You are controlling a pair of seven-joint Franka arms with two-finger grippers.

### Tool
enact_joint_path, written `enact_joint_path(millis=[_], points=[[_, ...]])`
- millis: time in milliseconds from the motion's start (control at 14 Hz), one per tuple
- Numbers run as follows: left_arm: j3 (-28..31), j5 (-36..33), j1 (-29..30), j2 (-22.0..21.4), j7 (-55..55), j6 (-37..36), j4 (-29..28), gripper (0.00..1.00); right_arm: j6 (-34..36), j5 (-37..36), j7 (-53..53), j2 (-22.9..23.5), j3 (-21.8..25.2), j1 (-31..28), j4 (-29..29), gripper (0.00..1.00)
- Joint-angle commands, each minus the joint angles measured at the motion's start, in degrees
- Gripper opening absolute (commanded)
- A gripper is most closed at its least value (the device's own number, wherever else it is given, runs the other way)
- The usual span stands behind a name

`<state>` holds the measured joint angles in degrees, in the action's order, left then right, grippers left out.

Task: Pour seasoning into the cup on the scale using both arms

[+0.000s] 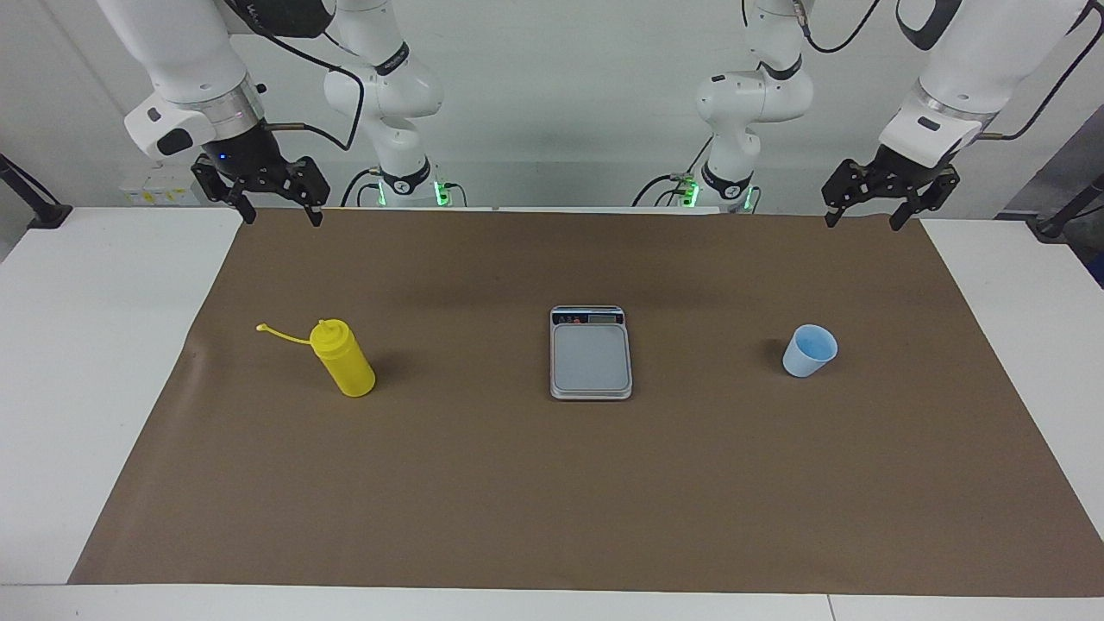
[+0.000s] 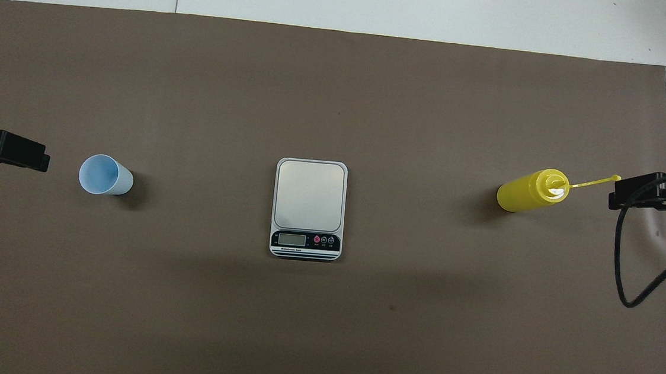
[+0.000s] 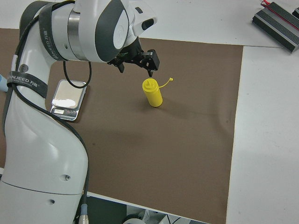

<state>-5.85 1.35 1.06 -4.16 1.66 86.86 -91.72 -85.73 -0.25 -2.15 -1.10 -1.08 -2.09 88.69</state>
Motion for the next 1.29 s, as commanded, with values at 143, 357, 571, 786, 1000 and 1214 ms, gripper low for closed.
enact_joint_path(millis=[143,357,571,786,1000,1214], points=[[-0.22,-0.56,0.52,-0.67,0.27,-0.11,-0.30,1.00,-0.32,0.95,0.39,-1.54,-0.33,-0.81,1.84,1.00],[-0.13,-0.56,0.52,-1.54,0.45,-0.03,-1.79,1.00,-0.32,0.95,0.39,-1.54,-0.32,-0.81,1.84,1.00],[-0.22,-0.56,-0.27,-1.55,-0.25,0.06,-1.80,1.00,-0.32,0.95,0.39,-1.54,-0.33,-0.81,1.84,1.00],[-0.13,-0.56,0.26,-2.16,0.01,-1.25,-2.85,1.00,-0.32,0.95,0.39,-1.54,-0.41,-0.81,1.84,1.00],[-0.22,-0.64,-0.18,-2.34,0.10,-0.47,-3.29,1.00,-0.32,0.95,0.39,-1.54,-0.32,-0.81,1.84,1.00],[-0.13,-0.64,-0.09,-2.34,0.02,0.41,-3.56,1.00,-0.32,0.95,0.39,-1.54,-0.33,-0.81,1.84,1.00]])
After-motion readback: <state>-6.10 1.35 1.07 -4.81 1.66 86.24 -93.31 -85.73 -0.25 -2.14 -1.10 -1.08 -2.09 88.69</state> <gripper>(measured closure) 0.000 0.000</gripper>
